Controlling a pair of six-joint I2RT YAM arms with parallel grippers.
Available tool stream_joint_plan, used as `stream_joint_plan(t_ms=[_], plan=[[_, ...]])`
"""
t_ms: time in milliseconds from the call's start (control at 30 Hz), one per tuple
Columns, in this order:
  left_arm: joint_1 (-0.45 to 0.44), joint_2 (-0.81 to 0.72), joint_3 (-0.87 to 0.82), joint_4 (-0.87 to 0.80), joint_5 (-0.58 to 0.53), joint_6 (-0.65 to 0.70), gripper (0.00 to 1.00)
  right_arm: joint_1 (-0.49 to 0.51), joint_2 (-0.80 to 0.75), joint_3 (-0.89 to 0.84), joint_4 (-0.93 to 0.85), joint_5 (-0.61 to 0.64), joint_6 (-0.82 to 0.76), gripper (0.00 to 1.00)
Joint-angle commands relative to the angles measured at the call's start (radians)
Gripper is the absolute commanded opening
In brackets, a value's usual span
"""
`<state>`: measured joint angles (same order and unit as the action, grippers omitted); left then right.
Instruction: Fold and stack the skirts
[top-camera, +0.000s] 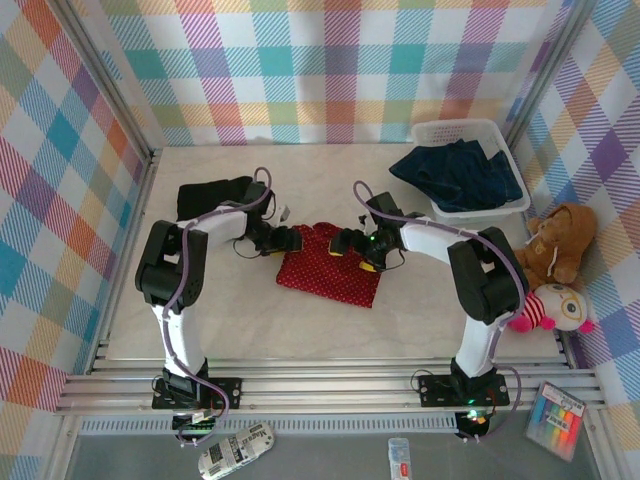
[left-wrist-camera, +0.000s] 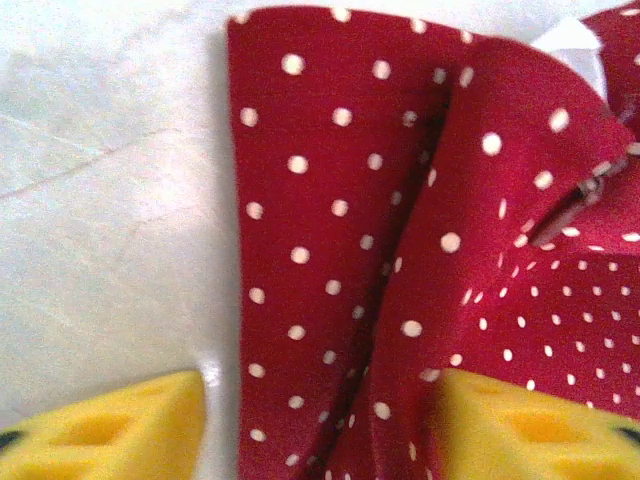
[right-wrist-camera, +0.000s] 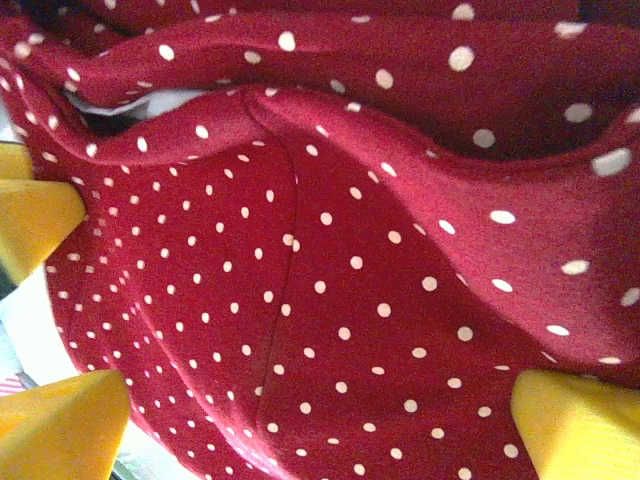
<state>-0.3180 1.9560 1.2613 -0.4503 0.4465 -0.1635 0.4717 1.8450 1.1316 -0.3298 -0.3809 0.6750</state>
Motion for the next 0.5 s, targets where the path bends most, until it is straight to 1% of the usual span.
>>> stream_joint_plan(t_ms=[0, 33, 100, 200, 267, 367, 433, 467], plan=[[-0.045, 0.052, 0.001, -0.013, 0.089, -0.011, 0.37, -0.004, 0.055, -0.010, -0.096, 0.124, 0.060, 0.99], [-0.053, 0.053, 0.003, -0.008, 0.095, -0.015, 0.29, -0.005, 0.058, -0.007, -0.099, 0.128, 0.060, 0.99], [-0.068, 0.050, 0.005, -0.005, 0.096, -0.019, 0.17, -0.004, 0.061, -0.006, -0.103, 0.139, 0.060, 0.99], [-0.084, 0.044, 0.007, -0.010, 0.036, -0.018, 0.00, -0.005, 0.055, -0.008, -0.109, 0.160, 0.061, 0.99], [-0.084, 0.030, 0.003, -0.011, -0.028, -0.022, 0.00, -0.005, 0.042, -0.013, -0.116, 0.185, 0.065, 0.99], [-0.086, -0.033, 0.001, -0.016, -0.145, -0.035, 0.00, -0.006, 0.001, -0.021, -0.116, 0.210, 0.064, 0.99], [-0.100, -0.090, 0.024, -0.048, -0.286, -0.035, 0.00, -0.007, -0.047, -0.025, -0.074, 0.193, 0.056, 0.99], [-0.113, -0.120, 0.042, -0.069, -0.387, -0.034, 0.00, -0.008, -0.075, -0.024, -0.043, 0.179, 0.051, 0.99]])
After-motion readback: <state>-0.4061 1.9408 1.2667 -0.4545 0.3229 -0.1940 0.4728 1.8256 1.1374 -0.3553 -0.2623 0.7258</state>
